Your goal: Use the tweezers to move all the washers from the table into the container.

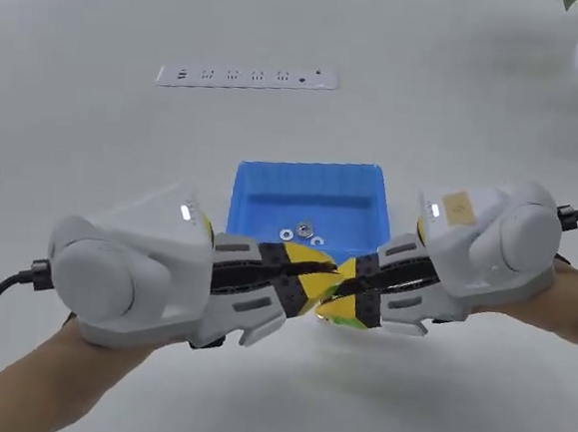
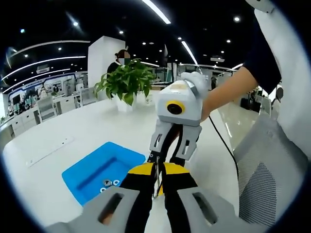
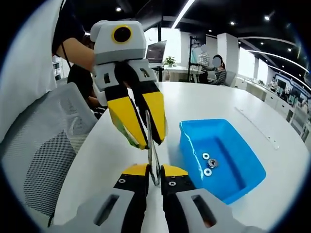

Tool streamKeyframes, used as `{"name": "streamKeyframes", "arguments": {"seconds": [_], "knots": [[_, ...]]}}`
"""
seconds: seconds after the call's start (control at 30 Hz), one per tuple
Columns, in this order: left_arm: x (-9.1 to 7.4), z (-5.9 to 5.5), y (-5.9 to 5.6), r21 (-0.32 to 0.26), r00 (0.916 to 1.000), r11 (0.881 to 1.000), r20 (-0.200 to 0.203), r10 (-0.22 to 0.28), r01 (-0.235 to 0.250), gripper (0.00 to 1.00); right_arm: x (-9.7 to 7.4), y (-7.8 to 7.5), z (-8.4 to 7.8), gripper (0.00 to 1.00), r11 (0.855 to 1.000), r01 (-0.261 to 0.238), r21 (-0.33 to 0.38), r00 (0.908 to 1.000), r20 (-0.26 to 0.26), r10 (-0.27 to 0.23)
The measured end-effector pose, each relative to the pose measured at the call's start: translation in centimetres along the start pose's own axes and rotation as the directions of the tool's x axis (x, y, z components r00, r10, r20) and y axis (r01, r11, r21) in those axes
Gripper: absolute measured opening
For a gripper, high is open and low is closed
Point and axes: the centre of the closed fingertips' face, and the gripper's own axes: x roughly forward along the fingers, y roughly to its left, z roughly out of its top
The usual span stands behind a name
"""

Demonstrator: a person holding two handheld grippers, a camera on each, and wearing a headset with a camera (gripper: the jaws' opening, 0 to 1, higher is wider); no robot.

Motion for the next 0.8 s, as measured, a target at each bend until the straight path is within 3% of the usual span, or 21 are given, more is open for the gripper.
{"name": "streamKeyframes", "arguments": {"seconds": [0.3, 0.4, 0.47, 0.63, 0.8], "knots": [[-2.2, 0.2, -0.8, -0.021, 0.9998, 1.0, 0.012, 0.018, -0.018, 0.21, -0.5, 0.1, 1.4, 0.1, 0.999, 0.033, 0.042, 0.9994, 0.006, -0.033], [-3.3, -0.2, -0.9, -0.028, 0.9991, 0.999, -0.004, 0.042, -0.042, 0.26, -0.8, 0.3, 1.8, 0.1, 0.998, 0.038, 0.041, 0.9992, 0.008, -0.039], [-4.0, -0.3, -0.6, -0.028, 0.9968, 0.996, -0.005, 0.08, -0.08, 0.35, -1.1, 0.5, 2.4, 0.1, 0.999, 0.04, 0.036, 0.9991, 0.017, -0.04], [-5.4, -0.4, -0.9, -0.041, 0.9949, 0.994, -0.01, 0.1, -0.1, 0.45, -2.2, 0.8, 3.9, 0.1, 0.999, 0.043, 0.012, 0.9986, 0.031, -0.044], [-6.5, -0.1, -0.3, -0.093, 0.9873, 0.983, 0.02, 0.158, -0.155, 0.57, -2.9, 0.5, 5.3, 0.1, 0.998, 0.055, -0.012, 0.9977, 0.04, -0.055]]}}
